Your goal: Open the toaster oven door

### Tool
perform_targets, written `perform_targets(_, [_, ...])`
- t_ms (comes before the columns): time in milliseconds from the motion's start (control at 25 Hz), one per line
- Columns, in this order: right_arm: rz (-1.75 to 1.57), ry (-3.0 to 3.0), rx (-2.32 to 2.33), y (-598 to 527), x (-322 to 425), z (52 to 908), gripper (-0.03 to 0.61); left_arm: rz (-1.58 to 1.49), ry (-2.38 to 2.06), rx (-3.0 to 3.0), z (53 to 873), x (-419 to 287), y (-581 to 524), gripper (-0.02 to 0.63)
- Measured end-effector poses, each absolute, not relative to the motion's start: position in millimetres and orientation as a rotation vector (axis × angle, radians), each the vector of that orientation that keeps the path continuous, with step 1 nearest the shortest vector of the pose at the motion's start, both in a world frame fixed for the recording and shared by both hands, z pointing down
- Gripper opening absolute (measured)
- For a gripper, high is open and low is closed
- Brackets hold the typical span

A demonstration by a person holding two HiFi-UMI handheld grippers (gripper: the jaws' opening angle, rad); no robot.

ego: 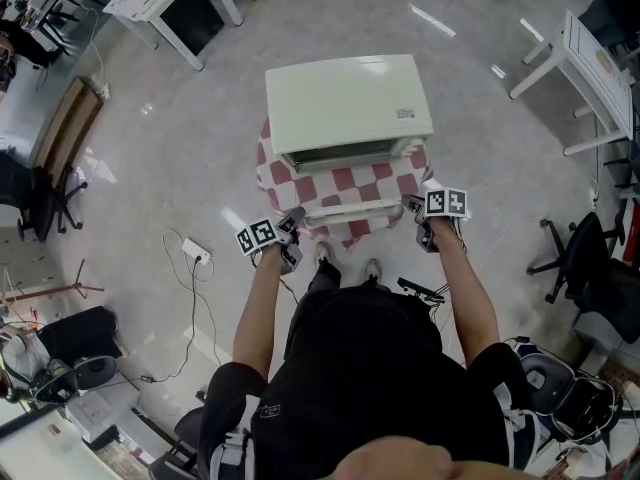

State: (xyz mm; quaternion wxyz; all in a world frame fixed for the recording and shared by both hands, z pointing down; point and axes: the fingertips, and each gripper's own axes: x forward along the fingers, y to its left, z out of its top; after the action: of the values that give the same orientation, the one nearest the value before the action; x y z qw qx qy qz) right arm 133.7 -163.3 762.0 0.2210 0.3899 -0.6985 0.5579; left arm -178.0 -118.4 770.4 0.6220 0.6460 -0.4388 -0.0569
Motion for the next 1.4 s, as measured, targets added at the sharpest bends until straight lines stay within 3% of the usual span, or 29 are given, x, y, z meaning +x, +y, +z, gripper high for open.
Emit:
perform_targets(320, [1.371,-1.899,1.049,-148,133,783,0.12,0.084,-1.046,1.56,792,-173,-103,0.123])
perform_targets(1400, [1.026,-1.759,1.063,-123,131,859,0.106,0.319,-1.158,1.563,864,-170,-79,0.109])
